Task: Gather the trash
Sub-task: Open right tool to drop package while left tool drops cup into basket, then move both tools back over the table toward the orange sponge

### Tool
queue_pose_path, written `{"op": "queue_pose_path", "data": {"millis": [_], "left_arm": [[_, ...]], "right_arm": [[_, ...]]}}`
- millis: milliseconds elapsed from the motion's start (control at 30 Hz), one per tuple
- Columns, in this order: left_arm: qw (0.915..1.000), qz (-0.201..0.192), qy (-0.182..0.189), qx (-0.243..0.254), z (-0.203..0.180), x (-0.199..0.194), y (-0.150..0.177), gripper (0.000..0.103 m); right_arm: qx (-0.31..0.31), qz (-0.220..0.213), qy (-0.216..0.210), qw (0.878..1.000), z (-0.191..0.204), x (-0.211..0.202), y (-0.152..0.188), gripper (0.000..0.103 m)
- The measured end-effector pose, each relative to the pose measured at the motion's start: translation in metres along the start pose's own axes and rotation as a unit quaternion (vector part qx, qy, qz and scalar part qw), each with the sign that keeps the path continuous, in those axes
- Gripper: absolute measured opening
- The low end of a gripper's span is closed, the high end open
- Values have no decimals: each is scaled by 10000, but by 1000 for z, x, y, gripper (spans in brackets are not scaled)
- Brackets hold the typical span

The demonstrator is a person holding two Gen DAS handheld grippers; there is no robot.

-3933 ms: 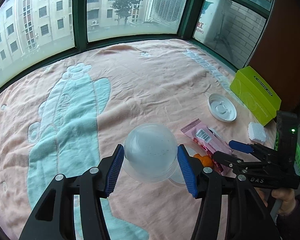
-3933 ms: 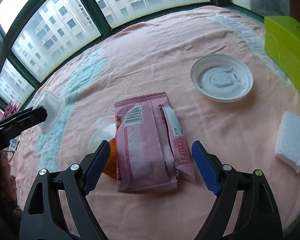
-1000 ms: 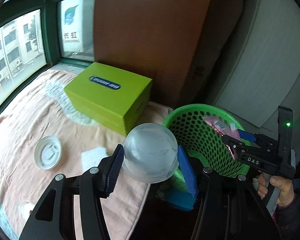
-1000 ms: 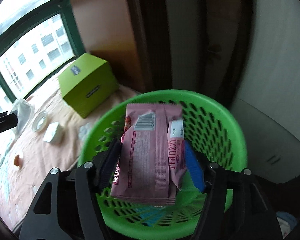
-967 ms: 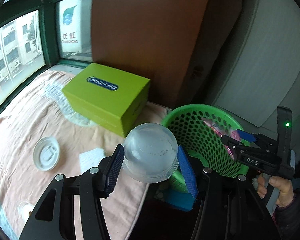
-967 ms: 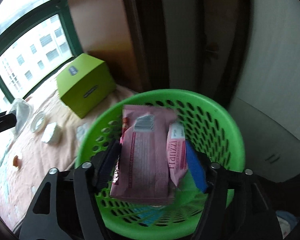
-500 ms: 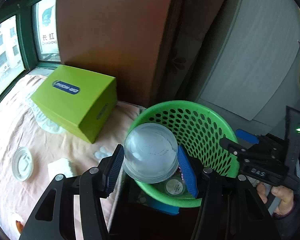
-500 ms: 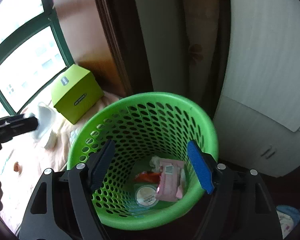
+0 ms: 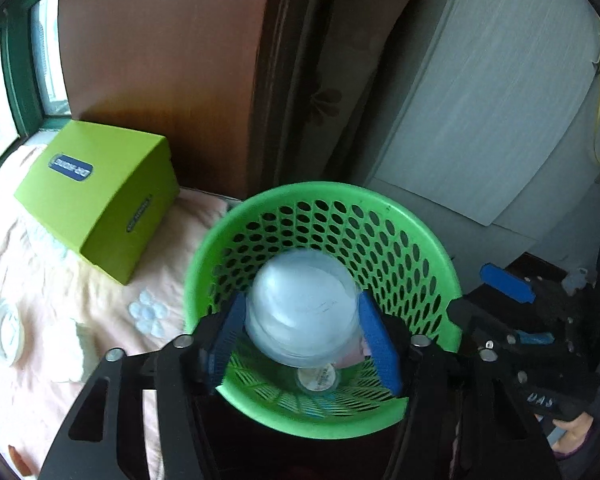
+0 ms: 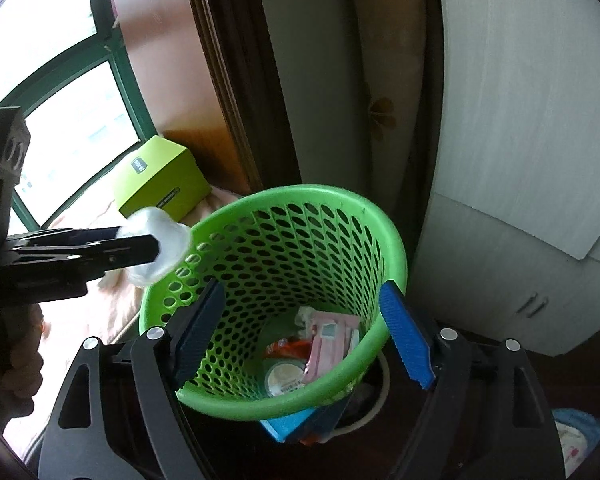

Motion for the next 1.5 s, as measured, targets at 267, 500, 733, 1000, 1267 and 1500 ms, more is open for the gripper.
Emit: {"op": "queue_pose_path", "data": {"millis": [267, 500, 733, 1000, 1267, 1500], "left_arm": [[9999, -107, 29, -40, 2, -9, 7, 75], [9988, -254, -387, -154, 33, -35, 28, 78], [9955, -455, -678, -486, 75, -70, 58, 82], [9870, -570, -1065, -1060, 140, -104, 104, 83], [9737, -511, -1420, -1704, 213, -125, 156, 82], [9605, -427, -1448, -2338, 271, -136, 204, 73]], "right_arm": [[-21, -23, -91, 10000, 9, -6, 4, 79], [-132, -86, -298, 9994, 33, -9, 4, 82], [-332, -137, -570, 9977, 71, -12, 3, 84], [-622, -109, -795, 9948, 118, -11, 1, 85], [-923, -27, -1025, 9904, 165, -3, -3, 85], [-1158, 85, -1234, 9855, 201, 9, -3, 85]]}}
Point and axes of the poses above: each gripper's, at about its wrist camera, not at the fingertips, and x roughly the way its jaws point, z to its left, y to its underside, the point moved 5 cm from there along x, roughly the way its jaws point, and after that the axes turned 10 degrees about z, right-handed, at the moved point
